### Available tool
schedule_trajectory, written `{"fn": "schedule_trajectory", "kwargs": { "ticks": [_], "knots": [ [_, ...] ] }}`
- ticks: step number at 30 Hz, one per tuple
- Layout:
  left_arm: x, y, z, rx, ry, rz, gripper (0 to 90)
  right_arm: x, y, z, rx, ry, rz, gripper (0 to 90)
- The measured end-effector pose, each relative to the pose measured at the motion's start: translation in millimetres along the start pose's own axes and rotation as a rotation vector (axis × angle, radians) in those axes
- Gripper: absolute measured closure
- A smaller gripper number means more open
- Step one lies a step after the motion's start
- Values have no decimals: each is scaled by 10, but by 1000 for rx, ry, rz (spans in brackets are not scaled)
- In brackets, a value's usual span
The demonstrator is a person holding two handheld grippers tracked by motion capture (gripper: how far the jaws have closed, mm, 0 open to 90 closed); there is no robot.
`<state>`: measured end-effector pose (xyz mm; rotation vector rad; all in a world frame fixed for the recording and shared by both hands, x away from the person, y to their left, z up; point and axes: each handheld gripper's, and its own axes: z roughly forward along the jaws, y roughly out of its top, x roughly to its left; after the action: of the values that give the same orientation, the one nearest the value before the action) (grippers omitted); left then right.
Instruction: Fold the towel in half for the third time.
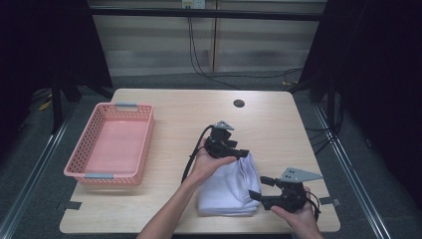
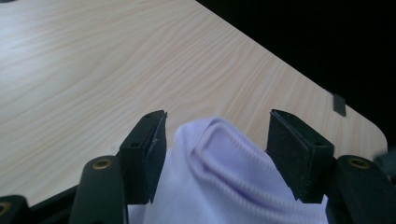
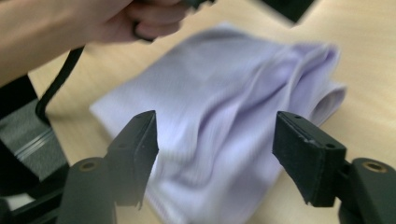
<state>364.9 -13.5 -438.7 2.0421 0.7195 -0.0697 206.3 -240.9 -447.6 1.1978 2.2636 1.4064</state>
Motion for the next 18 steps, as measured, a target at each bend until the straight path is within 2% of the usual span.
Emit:
{"fn": "schedule_trajectory", "kwargs": {
  "ticks": [3,4,6,7,9,11,12,16,18],
  "knots": [
    [15,-105,-197,-2,9,0,436,-97,135,80,-1,-38,-3,295],
    [9,-153,-252,-1,16,2,449,-135,179,127,3,-50,-19,295],
    [-18,-272,-350,26,4,13,497,-231,273,256,18,-81,-14,279],
    [-46,-341,-395,33,17,29,492,-278,319,330,28,-88,-11,278],
    [-99,-482,-488,61,11,47,496,-367,395,489,50,-128,-24,259],
    [-151,-610,-584,78,2,41,488,-446,447,640,75,-120,-7,232],
    [-176,-662,-627,83,-9,41,482,-469,464,715,96,-136,-15,216],
    [-294,-856,-768,103,-15,67,469,-524,463,945,147,-186,-61,220],
    [-338,-967,-826,115,-10,65,457,-576,428,1007,173,-206,-40,231]
  ]
}}
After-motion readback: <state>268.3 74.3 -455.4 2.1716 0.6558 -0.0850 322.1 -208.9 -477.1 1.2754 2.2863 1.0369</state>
